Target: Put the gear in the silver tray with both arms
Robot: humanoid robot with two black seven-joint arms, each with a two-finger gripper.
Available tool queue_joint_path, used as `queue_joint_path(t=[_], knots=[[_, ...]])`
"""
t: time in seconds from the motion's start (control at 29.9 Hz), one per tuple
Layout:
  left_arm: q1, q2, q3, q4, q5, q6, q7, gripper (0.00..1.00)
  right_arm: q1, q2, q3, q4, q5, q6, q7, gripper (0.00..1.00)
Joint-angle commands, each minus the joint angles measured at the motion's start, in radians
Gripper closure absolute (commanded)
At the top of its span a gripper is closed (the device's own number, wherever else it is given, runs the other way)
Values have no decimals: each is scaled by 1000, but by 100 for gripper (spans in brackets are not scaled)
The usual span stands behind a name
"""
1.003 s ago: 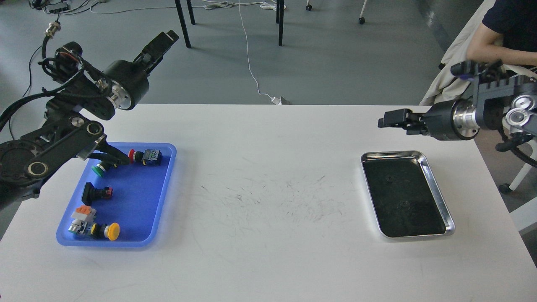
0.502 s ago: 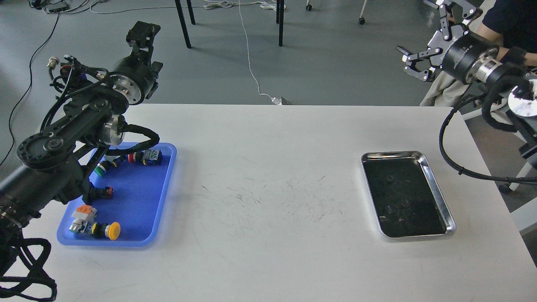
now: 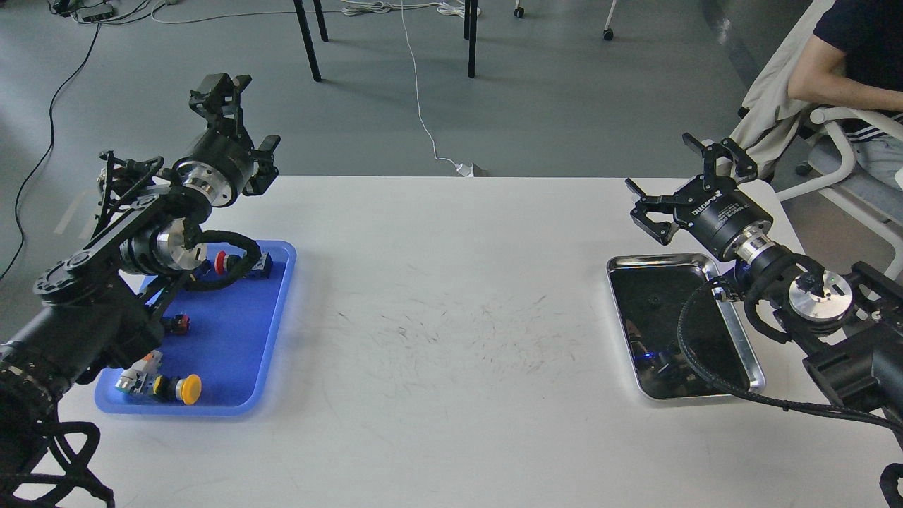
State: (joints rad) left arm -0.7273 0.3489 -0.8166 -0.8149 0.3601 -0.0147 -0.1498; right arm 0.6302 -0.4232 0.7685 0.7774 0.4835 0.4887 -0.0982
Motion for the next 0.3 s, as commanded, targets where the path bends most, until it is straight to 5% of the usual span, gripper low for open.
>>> queue_joint_path(t=[0.0, 0.27], knots=[[22, -1, -6, -1, -39, -14, -2, 2, 3, -5, 3, 6, 0, 0, 0, 0], [22, 10, -15, 0, -151, -8, -2, 2, 0, -5, 23, 19, 1, 0, 0, 0]])
